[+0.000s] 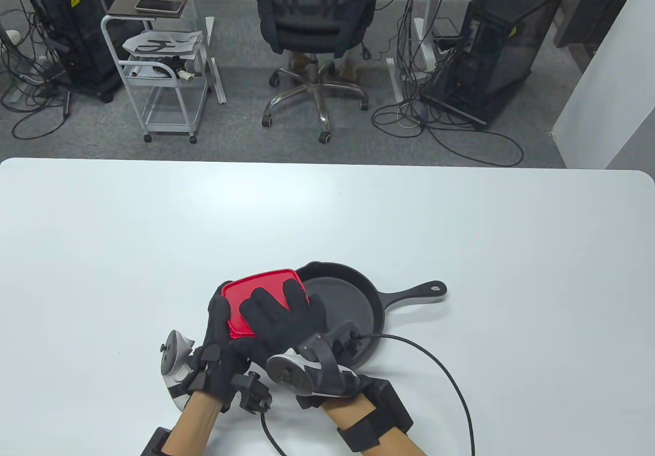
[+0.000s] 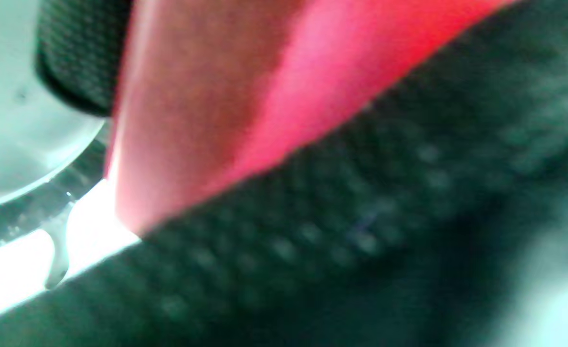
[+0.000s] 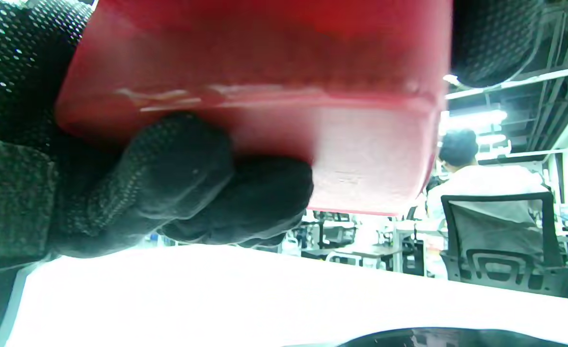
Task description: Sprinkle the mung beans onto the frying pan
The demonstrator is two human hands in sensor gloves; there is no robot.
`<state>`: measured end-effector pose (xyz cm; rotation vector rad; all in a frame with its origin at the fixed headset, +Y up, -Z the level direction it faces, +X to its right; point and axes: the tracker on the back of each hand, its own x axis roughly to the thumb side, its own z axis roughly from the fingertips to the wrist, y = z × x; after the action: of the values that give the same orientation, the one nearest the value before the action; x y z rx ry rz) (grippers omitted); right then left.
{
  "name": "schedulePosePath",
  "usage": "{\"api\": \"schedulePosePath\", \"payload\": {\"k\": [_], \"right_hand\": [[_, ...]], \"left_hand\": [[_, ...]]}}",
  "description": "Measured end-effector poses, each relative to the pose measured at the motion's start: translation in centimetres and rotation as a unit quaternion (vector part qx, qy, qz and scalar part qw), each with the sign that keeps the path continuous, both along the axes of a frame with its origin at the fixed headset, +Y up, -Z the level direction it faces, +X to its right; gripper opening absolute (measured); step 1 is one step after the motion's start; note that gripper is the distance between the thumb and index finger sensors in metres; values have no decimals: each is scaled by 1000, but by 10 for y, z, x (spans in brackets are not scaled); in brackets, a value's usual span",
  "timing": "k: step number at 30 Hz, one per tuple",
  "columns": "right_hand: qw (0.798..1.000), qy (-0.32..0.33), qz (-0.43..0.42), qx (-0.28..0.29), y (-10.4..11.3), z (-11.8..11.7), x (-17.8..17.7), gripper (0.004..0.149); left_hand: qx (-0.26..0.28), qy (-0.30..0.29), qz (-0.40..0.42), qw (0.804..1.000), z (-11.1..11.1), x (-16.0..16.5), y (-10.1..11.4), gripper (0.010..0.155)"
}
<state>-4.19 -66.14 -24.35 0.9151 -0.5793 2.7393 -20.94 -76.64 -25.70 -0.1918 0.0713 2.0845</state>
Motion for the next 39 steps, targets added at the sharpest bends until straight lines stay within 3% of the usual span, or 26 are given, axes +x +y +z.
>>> {"api": "schedulePosePath", "payload": {"k": [6, 10, 17, 28, 36, 39], "right_hand": [[999, -5, -42, -29, 15, -4, 5, 63], [1000, -1, -4, -16, 21, -2, 4, 60], [997, 33, -18, -71, 30, -4, 7, 54], [999, 26, -17, -41, 35, -3, 22, 53], [999, -34, 7, 1, 46, -11, 62, 52], [996, -83, 32, 0, 47, -14, 96, 52]], "left_hand": [[15, -2, 32, 999, 0, 4, -1, 74], [25, 2, 38, 999, -2, 2, -1, 73], [31, 12, 37, 999, -2, 0, 0, 72], [50, 2, 9, 999, -7, -6, 4, 72], [32, 5, 6, 999, -17, -24, -4, 72], [38, 18, 2, 999, -19, -31, -6, 71]]}}
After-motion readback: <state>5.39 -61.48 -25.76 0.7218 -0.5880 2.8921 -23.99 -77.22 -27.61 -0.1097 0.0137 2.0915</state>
